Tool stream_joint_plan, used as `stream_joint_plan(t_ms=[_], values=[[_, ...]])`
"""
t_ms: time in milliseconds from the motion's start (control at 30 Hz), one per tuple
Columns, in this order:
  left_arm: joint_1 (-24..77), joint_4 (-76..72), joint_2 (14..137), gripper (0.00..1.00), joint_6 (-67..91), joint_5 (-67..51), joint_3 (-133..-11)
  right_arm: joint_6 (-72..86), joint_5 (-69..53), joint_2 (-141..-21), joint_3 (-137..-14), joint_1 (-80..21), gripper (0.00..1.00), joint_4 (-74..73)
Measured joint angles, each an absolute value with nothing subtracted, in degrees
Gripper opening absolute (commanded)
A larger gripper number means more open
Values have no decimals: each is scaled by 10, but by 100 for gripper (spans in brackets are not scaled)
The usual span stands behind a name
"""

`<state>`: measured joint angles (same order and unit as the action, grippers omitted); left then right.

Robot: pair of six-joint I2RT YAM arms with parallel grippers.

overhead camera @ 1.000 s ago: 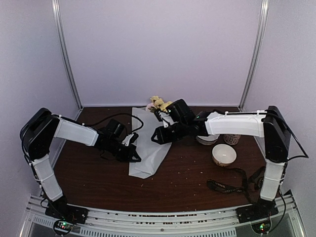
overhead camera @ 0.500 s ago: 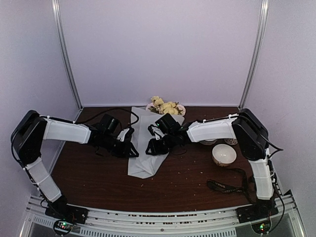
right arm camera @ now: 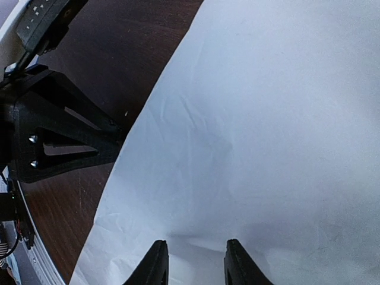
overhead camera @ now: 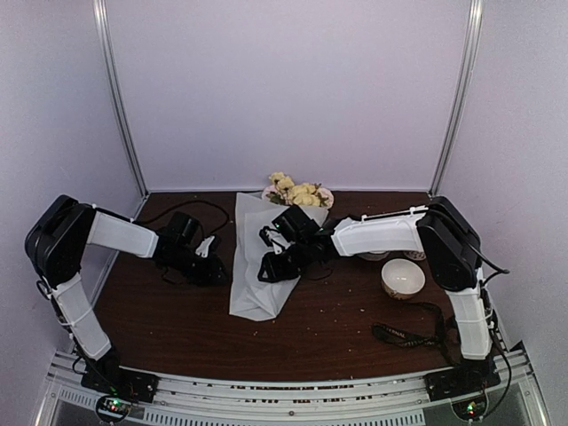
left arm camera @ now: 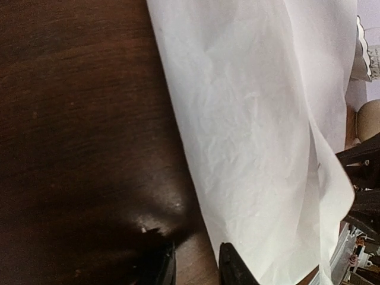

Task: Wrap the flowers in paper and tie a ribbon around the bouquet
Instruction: Press the fold line of the folded bouquet.

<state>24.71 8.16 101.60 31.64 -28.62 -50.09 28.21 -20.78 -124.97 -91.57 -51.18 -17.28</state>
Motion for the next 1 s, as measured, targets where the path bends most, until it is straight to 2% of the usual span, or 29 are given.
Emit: stream_joint_plan(t_ms=[167,567,667,833,1000], values=[[267,68,1035,15,316,-299,-512,284,-210,-1263,-929,-517,34,-173],[309,40,1082,11,322,-331,-547,289,-216,-1313,-986,-518,32,-191],[310,43,1079,17,320,-329,-547,290,-216,-1313,-986,-518,32,-197],[303,79,1021,40,291,-310,-541,296,-216,-1313,-986,-518,32,-197],[277,88,993,47,269,-315,-586,302,-217,-1313,-985,-517,32,-196]])
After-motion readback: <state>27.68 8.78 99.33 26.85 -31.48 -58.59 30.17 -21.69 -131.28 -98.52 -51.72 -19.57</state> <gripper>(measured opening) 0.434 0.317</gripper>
